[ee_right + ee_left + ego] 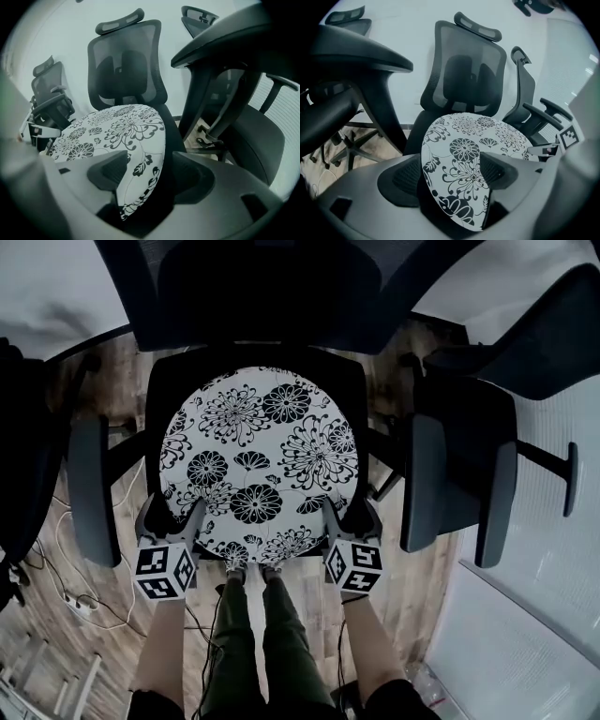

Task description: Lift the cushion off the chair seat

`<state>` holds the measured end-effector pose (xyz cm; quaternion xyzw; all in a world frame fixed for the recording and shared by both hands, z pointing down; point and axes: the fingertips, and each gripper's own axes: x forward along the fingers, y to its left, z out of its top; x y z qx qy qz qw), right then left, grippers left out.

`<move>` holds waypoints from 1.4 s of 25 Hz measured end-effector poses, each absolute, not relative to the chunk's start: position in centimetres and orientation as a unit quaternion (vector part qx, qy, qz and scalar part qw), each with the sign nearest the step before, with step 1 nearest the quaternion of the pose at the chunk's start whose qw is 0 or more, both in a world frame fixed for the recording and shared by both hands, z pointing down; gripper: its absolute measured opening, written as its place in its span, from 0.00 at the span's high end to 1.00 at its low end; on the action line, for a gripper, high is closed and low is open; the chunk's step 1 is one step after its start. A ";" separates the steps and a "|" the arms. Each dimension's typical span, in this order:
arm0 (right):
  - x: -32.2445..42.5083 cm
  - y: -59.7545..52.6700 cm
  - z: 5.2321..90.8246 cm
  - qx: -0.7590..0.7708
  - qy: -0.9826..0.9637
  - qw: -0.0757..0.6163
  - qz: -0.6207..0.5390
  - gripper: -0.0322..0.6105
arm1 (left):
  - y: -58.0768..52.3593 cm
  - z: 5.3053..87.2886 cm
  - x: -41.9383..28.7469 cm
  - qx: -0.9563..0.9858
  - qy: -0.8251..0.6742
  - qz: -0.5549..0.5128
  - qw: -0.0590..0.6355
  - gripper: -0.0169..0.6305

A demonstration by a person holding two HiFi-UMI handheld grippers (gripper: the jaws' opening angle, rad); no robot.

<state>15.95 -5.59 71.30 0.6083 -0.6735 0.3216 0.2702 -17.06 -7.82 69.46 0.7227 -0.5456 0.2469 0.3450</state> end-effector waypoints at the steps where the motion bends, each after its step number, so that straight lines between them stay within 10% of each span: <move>1: 15.8 -5.6 71.4 0.607 -0.674 0.269 0.325 0.50 | -7.8 69.6 -17.4 0.720 -0.548 0.246 0.348 0.39; 15: 15.4 -5.5 72.2 0.578 -0.688 0.285 0.333 0.51 | -7.5 72.1 -17.2 0.706 -0.521 0.238 0.417 0.41; 17: 14.9 -5.7 72.0 0.566 -0.699 0.290 0.327 0.77 | -7.5 72.1 -17.1 0.710 -0.511 0.245 0.417 0.82; 19: 14.5 -5.9 71.7 0.563 -0.703 0.289 0.323 0.86 | -7.5 71.9 -16.8 0.716 -0.503 0.244 0.418 0.91; 35: 14.1 -5.8 68.3 0.586 -0.720 0.247 0.277 0.89 | -7.9 67.9 -16.3 0.748 -0.526 0.209 0.347 0.93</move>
